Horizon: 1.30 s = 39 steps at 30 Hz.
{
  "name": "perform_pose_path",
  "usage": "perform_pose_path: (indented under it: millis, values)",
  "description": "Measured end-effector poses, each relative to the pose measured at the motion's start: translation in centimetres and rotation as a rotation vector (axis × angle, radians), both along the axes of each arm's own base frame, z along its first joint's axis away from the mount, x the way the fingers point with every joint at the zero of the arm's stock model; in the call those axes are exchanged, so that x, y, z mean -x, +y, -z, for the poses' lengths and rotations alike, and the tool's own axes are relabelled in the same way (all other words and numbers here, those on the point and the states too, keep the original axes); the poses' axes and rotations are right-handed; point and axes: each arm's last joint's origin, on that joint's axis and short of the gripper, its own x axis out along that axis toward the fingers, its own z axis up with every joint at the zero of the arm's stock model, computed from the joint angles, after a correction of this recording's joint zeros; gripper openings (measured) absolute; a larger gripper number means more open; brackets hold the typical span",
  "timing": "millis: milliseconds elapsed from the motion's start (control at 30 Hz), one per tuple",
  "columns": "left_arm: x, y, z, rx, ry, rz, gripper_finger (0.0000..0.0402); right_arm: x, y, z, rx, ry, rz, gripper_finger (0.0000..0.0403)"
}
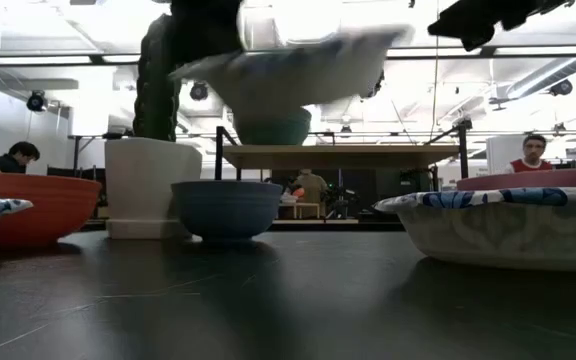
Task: Place and stack bowls onto a shelf
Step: Put the blue patterned bowl on the shelf
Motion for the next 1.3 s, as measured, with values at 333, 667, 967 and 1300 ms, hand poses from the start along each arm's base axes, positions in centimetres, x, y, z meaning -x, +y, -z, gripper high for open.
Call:
perform_pose_path:
  millis: [333, 667, 967, 1300]
  values:
    - [-2.8, 9.6, -8.7, -0.262, -0.326, -0.180, 0.0000, 0.4, 0.4, -0.3, -0.033, -0.023, -0.137, 0.0157]
    - [-2.9, 16.8, -10.0, -0.345, -0.485, -0.367, 0.0000, 0.4, 0.4, -0.1, -0.037, -0.010, -0.136, 0.0157]
    - [-5.9, 19.6, -7.5, -0.387, -0.462, -0.389, 0.0000, 0.4, 0.4, -0.1, -0.052, -0.006, -0.158, 0.0157]
    - [-9.8, 21.1, -6.7, -0.380, -0.384, -0.360, 0.0000, 0.5, 0.4, 0.1, -0.074, 0.019, -0.151, 0.0157]
